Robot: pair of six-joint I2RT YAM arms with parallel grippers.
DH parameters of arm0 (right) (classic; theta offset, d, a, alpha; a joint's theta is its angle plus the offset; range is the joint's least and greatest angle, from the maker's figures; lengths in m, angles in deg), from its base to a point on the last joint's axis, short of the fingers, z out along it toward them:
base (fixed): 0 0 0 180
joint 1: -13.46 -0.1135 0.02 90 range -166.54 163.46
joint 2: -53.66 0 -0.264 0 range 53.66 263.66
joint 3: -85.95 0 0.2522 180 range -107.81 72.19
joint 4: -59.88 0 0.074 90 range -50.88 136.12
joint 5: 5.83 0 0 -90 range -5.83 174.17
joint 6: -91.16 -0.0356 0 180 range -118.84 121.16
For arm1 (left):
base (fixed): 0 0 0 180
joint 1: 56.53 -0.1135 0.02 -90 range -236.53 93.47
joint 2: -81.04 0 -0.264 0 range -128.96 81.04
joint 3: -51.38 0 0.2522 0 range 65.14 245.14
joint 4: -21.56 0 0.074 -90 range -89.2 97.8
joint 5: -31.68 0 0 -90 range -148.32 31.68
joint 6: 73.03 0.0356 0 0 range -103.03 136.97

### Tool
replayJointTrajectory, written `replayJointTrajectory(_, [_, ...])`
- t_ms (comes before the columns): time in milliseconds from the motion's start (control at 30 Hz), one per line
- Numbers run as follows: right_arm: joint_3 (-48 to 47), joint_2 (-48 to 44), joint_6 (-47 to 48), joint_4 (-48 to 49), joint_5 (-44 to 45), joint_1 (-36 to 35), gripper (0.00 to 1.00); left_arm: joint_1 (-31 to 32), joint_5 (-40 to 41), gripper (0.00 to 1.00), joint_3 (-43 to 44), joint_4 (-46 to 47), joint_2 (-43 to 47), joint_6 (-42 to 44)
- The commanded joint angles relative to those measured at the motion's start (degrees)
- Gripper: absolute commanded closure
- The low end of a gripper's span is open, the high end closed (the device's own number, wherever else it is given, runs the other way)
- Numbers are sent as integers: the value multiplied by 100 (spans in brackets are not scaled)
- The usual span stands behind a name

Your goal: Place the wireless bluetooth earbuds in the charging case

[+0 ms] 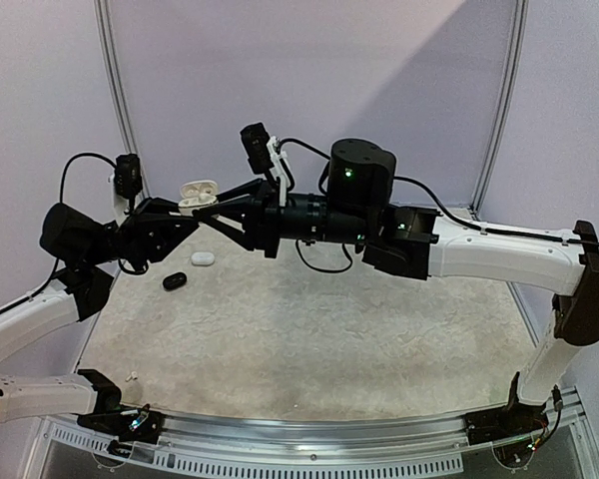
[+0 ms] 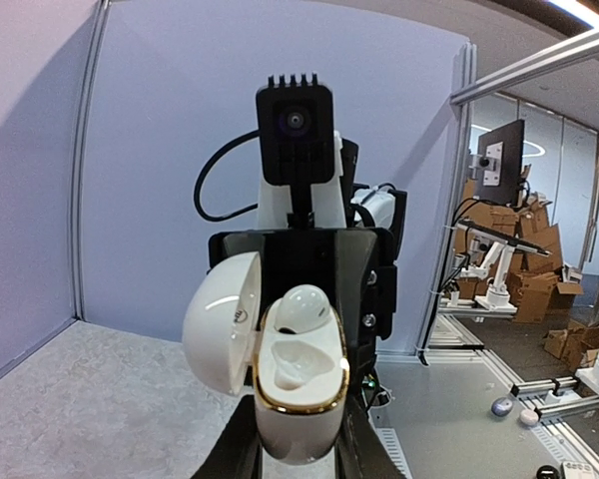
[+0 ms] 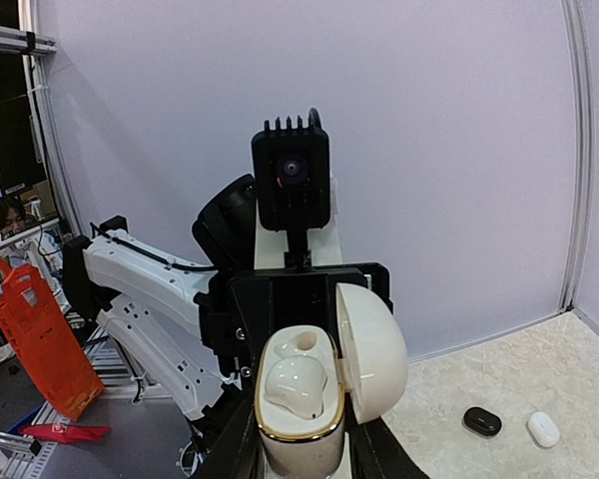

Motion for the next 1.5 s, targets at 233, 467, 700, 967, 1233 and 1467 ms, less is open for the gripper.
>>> replayJointTrajectory(233, [-52, 128, -56, -137, 65, 4, 84, 100, -119, 100, 82, 73, -15, 35])
replayJointTrajectory(467, [52, 46, 25, -3, 47, 5, 100, 97, -114, 100, 65, -3, -19, 59])
replayJointTrajectory(700, [407, -224, 267, 214, 427, 6, 100, -70, 157, 11, 65, -1473, 140, 682])
replayJointTrajectory(967, [864, -626, 452, 390, 742, 274, 100, -327, 968, 1, 1210, -7615, 770, 4897])
replayJointTrajectory(1233, [1676, -1096, 513, 849, 330, 983, 100, -620, 4799, 15, 3219, -13219, -936, 7966])
replayJointTrajectory(1467, [2130, -1555, 1225, 190, 58, 1369, 100, -682, 7251, 25, 2205, -14644, -2605, 7924])
